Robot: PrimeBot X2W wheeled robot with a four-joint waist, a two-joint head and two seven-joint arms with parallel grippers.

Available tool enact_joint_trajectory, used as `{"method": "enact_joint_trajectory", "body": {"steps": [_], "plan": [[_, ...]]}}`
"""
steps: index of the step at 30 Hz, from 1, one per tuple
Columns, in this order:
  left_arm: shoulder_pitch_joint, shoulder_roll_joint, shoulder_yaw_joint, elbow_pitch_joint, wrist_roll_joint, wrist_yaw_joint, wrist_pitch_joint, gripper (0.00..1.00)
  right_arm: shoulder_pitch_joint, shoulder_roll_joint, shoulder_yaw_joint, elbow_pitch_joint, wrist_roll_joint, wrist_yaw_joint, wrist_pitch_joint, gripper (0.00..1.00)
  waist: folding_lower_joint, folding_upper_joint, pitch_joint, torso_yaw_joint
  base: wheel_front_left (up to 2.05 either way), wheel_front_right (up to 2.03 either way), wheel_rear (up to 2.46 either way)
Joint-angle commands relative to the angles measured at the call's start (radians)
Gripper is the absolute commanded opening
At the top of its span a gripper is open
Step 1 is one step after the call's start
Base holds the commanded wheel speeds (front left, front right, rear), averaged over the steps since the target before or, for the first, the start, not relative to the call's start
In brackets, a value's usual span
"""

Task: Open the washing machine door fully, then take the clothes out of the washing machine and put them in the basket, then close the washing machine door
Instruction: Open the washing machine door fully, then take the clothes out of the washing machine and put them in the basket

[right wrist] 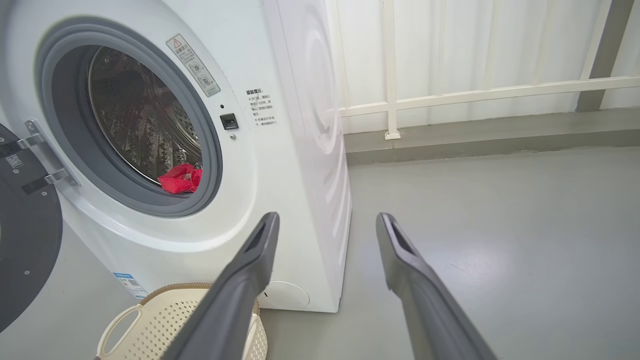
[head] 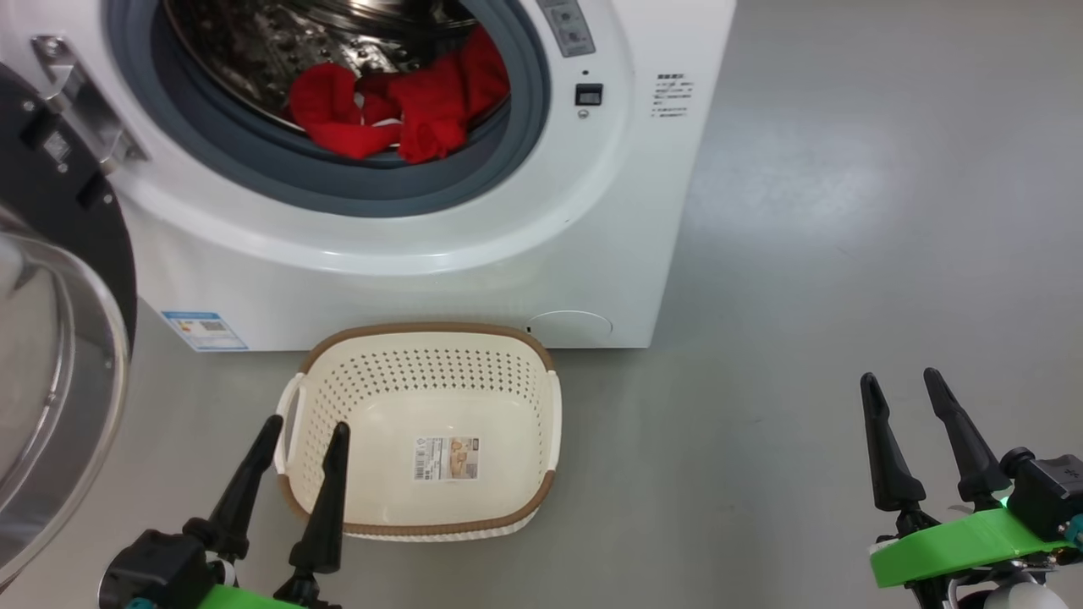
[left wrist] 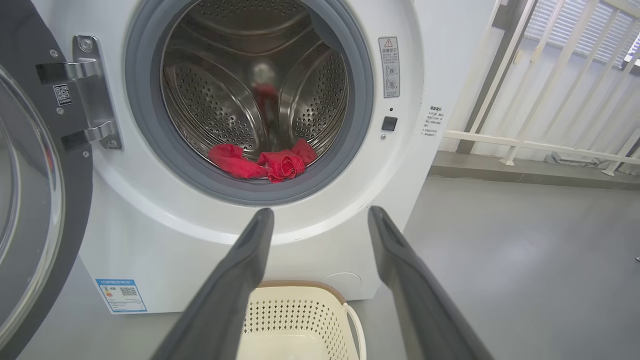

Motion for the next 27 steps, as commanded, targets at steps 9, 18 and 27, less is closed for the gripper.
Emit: {"method": "enact_joint_trajectory", "body": {"steps": [9, 18, 27], "plan": [[-0.006, 0.022, 0.036, -0.033, -0.038, -0.005, -0.005, 1.0, 0.001, 0.001, 0.004, -0.031, 0.004, 0.007, -0.006, 1.0, 0.0, -0.0001, 0.0, -0.052, 0.0, 0.0, 0.0], [-0.016, 0.031, 0.033, -0.03, -0.048, -0.005, -0.005, 1.0, 0.0, 0.007, -0.001, -0.035, 0.002, 0.007, -0.006, 1.0, 0.0, -0.0001, 0.004, -0.054, 0.0, 0.0, 0.0], [-0.027, 0.035, 0.035, -0.035, -0.054, -0.005, -0.005, 1.0, -0.014, 0.008, 0.003, -0.039, 0.001, 0.007, -0.006, 1.0, 0.0, -0.0001, 0.014, -0.049, 0.0, 0.0, 0.0]]}}
